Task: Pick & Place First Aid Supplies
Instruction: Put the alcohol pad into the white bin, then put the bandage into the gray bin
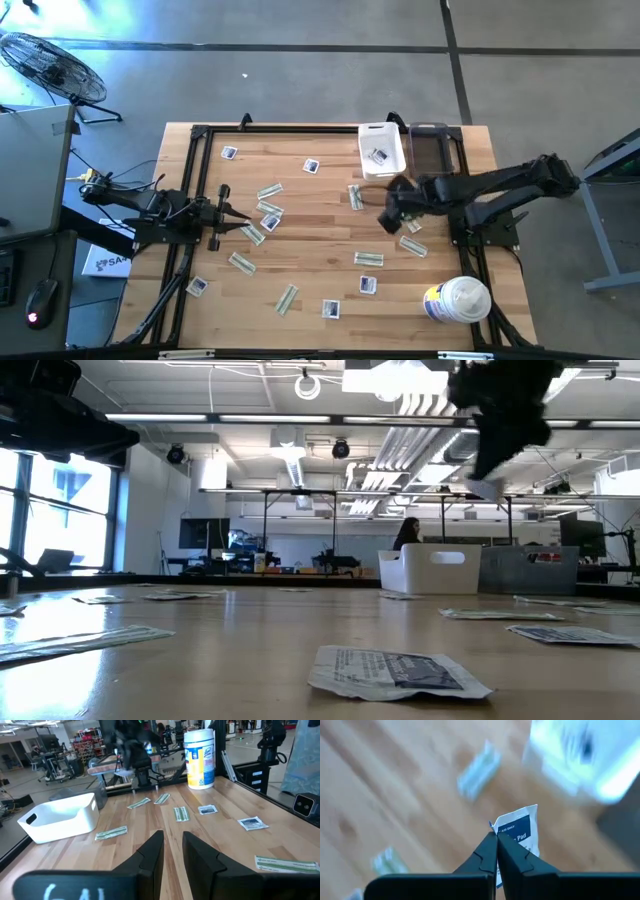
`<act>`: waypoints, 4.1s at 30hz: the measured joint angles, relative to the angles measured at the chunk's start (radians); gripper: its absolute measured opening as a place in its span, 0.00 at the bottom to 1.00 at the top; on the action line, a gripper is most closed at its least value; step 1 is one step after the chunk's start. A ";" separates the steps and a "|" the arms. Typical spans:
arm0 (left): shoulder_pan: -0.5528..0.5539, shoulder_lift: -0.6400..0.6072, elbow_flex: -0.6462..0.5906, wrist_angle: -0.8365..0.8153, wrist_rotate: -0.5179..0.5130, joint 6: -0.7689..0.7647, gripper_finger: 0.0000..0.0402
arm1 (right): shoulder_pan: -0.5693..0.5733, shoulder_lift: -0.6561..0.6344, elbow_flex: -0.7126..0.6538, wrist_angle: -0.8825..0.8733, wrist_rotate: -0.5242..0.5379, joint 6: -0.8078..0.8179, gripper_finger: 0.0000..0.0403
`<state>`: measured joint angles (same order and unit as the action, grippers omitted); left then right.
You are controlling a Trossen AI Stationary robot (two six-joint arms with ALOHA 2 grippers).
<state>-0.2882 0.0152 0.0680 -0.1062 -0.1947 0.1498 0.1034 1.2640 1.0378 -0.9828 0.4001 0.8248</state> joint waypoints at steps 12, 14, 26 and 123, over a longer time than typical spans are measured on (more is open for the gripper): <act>0.000 0.000 0.000 0.000 0.000 0.000 0.17 | -0.443 0.133 0.026 0.438 -0.055 -0.424 0.00; 0.000 0.000 0.000 0.000 0.000 0.000 0.17 | -0.502 0.197 0.025 0.457 -0.055 -0.439 0.00; 0.000 0.000 0.000 0.000 0.000 0.000 0.17 | -0.728 0.472 0.025 0.567 -0.082 -0.467 0.01; 0.000 0.000 0.000 0.000 0.000 0.000 0.17 | -0.178 0.238 -0.053 0.001 -0.168 -0.014 0.01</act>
<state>-0.2882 0.0152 0.0681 -0.1062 -0.1947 0.1498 -0.0742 1.5017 0.9853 -0.9820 0.2319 0.8110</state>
